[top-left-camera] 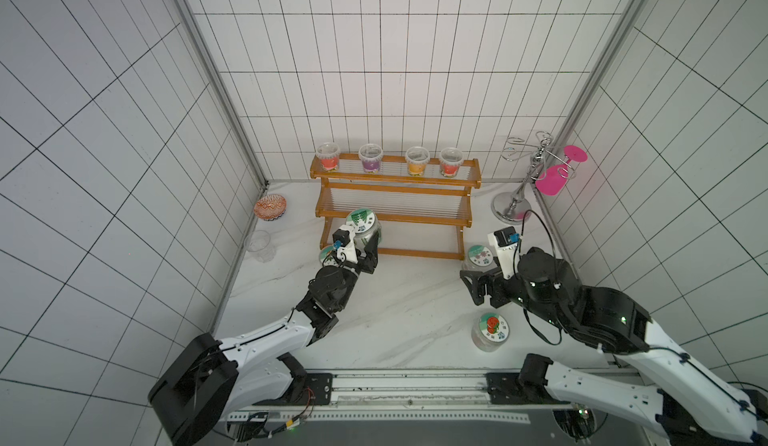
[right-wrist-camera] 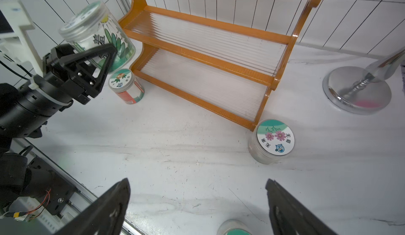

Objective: Place the seed container on the shelf
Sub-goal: Pick up the seed jar at the center of the board, then place the seed jar on the shelf.

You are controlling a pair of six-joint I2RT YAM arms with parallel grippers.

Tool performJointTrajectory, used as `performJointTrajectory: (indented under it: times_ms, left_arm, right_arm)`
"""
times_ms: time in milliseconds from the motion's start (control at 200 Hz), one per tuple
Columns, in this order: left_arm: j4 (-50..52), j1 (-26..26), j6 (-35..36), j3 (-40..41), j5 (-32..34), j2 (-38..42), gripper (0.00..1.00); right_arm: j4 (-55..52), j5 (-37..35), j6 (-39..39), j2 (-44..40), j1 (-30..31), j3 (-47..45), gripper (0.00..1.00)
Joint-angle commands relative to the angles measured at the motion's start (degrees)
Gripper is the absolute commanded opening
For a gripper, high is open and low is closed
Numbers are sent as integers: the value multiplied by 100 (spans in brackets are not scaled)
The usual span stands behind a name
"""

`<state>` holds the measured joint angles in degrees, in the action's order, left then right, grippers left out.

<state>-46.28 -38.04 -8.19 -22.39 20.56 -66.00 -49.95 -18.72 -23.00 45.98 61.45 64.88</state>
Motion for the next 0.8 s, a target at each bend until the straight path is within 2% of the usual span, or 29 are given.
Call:
performJointTrajectory:
  times_ms: [0,365,605,795]
  left_arm:
    - [-498,267,-43,-212,229,-326,56]
    - [-795,1018,42,-944,159,-1629,56]
    - [-850,1176,374,-1536,360,-2350,57]
    - [-1411,1212,775,-1846,525,-2971,57]
  right_arm:
    - [543,-35,-157,-14,-36,-445,100]
    - [1289,301,-252,326,-72,-1235,100]
    - [1522,408,-255,531,-107,-1406,100]
    - [1543,439,-217,597,-133,-1424,100]
